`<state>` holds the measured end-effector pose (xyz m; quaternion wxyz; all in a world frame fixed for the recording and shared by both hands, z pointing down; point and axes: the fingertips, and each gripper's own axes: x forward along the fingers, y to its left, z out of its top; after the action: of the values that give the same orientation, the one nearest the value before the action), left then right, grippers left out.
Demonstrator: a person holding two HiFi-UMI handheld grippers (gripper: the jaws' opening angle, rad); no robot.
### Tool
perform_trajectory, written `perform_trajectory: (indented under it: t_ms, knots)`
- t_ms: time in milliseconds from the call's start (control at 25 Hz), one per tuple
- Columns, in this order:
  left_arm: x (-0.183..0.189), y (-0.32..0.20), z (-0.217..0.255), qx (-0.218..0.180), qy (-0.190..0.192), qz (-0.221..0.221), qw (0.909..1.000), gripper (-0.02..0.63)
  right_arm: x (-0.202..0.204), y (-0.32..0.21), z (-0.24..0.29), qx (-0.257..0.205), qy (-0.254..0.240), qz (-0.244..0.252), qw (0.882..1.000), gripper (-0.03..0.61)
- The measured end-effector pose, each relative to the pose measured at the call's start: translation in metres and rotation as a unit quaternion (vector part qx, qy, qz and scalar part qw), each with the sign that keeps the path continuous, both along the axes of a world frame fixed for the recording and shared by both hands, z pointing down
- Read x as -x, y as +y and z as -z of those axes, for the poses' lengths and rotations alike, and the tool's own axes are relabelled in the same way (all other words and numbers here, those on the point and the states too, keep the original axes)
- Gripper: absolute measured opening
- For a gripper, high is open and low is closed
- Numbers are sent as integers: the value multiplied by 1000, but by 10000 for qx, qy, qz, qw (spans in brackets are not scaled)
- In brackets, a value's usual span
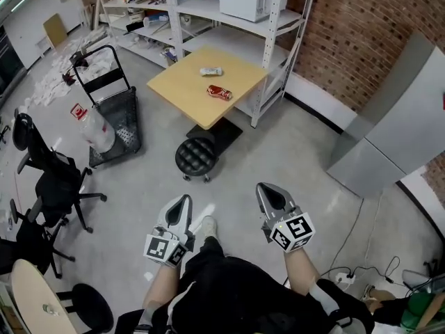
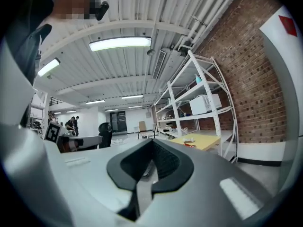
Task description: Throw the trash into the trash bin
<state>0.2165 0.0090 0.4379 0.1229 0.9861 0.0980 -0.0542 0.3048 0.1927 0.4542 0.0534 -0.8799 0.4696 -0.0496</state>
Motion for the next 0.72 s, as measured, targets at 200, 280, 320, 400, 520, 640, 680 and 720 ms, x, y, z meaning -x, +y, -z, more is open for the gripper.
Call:
perform_trajectory:
  t_ms: [200, 280, 320, 400, 520, 640, 680, 720]
  knots:
    - [-53, -19, -9, -217, -33, -466, 9987, 0, -44, -13, -5, -50, -249, -327, 9991, 5]
    - [-75, -32, -8, -226, 24, -599, 9979, 2, -64, -26, -3, -48, -304, -379, 9988, 5]
    - [-85, -40, -5, -158, 71, -632, 9979, 0, -72, -35, 0, -43, -291, -357, 9989, 5]
    - [-102, -60, 2, -39, 176, -585, 9981, 2, -88, -55, 7, 12, -179, -257, 9995, 5]
    - [-124, -90, 5, 3, 262, -417, 9988, 2, -112, -83, 13, 162, 29, -179, 9997, 5]
    - [-141, -119, 7, 40, 264, -296, 9992, 0, -133, -107, 17, 235, 70, -161, 9996, 5]
    - [-147, -128, 7, 39, 253, -257, 9993, 2, -140, -114, 17, 252, 70, -154, 9995, 5]
    - [-152, -137, 6, 34, 243, -215, 9995, 2, -147, -122, 17, 265, 64, -151, 9995, 5]
